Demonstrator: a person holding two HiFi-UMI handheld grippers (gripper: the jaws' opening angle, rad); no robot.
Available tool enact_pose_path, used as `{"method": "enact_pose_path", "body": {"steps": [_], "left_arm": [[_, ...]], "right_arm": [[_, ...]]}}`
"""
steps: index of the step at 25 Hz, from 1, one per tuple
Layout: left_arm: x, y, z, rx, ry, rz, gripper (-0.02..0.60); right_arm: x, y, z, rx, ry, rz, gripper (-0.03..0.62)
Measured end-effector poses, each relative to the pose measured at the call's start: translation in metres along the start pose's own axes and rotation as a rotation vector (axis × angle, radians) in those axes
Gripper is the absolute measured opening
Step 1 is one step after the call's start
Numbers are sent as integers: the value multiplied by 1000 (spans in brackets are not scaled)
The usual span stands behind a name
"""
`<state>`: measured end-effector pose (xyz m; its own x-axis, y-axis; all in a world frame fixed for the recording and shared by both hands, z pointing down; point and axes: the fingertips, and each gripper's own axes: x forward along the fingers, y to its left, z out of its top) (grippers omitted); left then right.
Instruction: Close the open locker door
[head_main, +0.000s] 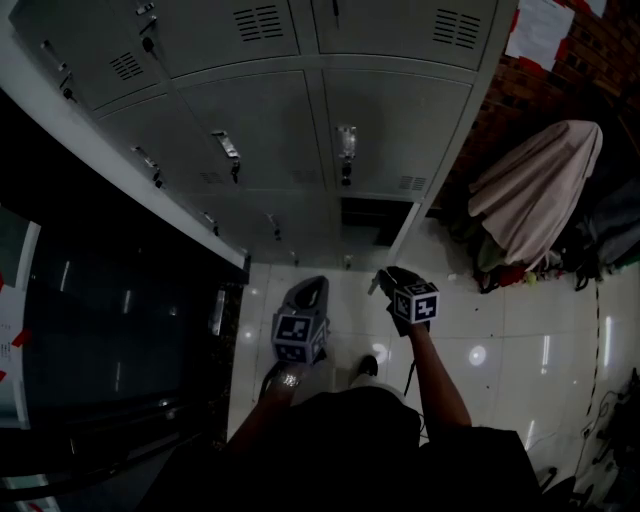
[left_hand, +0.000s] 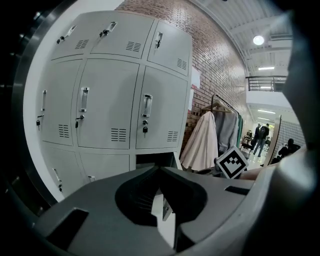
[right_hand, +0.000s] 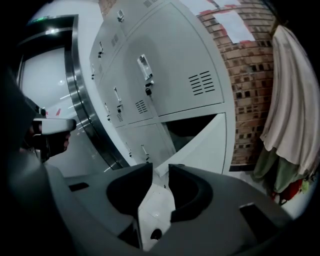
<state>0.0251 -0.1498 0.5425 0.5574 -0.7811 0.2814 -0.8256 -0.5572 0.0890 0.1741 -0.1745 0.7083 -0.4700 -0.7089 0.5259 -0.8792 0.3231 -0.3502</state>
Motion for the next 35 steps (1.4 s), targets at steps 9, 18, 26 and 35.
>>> {"method": "enact_pose_path", "body": {"steps": [9, 18, 26, 35], "left_arm": [[-1, 74, 27, -10, -54, -53, 3], [28, 117, 38, -39, -45, -21, 3], [58, 146, 49, -43, -35, 54, 3], [73, 149, 44, -48, -14, 88, 3]], "right_arm": [[79, 33, 37, -46, 31, -88, 86], [137, 35, 69, -154, 96, -131, 32], [175, 4, 90, -172, 146, -161, 32], [196, -29, 118, -206, 159, -202, 5]]}}
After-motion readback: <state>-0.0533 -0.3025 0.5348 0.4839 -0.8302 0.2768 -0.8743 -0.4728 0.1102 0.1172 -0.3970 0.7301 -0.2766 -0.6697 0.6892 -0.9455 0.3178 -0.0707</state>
